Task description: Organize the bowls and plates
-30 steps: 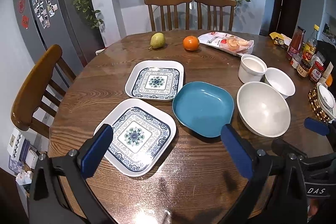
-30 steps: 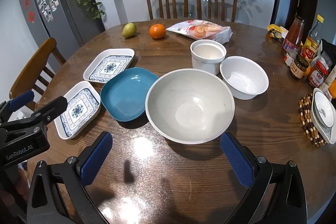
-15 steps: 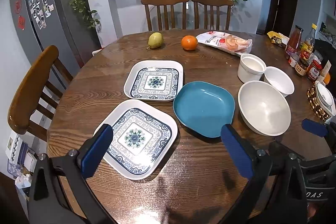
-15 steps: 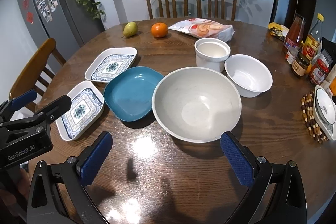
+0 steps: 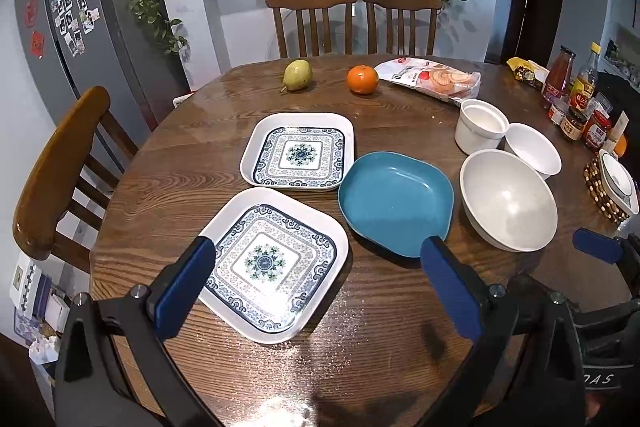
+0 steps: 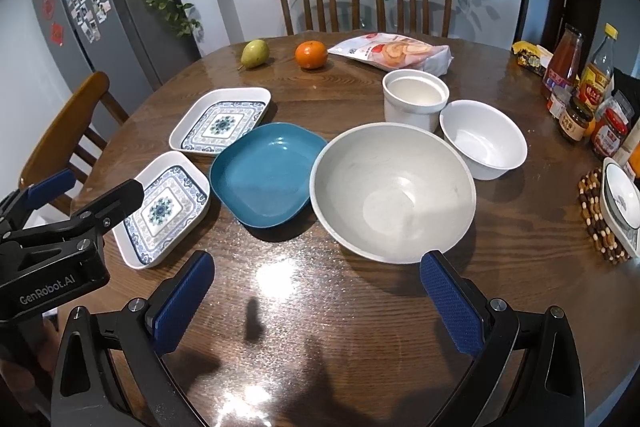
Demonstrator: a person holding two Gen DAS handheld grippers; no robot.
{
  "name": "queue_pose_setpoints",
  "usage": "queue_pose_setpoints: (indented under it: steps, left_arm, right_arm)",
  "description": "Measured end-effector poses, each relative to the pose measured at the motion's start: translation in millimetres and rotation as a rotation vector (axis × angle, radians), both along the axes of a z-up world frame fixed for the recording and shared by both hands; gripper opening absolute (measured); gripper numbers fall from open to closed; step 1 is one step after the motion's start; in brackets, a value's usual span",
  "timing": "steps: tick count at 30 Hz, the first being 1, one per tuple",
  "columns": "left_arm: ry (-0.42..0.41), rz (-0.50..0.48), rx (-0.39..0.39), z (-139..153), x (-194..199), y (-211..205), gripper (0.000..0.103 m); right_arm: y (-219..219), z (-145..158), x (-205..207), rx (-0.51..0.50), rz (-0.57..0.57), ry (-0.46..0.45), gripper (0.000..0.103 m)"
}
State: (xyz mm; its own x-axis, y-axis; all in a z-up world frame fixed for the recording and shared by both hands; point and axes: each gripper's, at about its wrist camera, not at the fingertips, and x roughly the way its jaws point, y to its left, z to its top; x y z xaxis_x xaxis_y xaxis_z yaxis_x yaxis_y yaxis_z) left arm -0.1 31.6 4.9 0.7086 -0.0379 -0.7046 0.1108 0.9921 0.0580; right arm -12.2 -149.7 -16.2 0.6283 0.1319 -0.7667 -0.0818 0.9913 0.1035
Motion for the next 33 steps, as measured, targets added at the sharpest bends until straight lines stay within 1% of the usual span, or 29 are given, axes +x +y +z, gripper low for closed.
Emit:
queue_pose_setpoints:
  steps: [10,17,22,26,30,33]
  left_arm:
    - [0.009,-0.008,-0.005,-3,0,10,0.102]
    - [0.017,0.009,-0.021,-9,5,27,0.102]
    - [0.017,0.062,-0.006,-17,14,54,0.102]
    - [0.034,0.117,0.006,-28,27,82,0.102]
    - [0.078,0.166,0.004,-47,44,113,0.101]
    - [0.118,0.177,-0.018,-61,56,129,0.1]
  right_arm:
    - [11,-4,-4,0.009,0.002,0.01,0.103]
    - [30,-16,-4,0.041,0.049,0.049,0.103]
    - [50,-30,-2,0.076,0.102,0.096,0.103]
    - [70,-42,5,0.12,0.144,0.142,0.103]
    - [87,-54,12,0.136,0.176,0.171,0.103]
    - [96,-61,22,0.149,0.179,0.192,0.103]
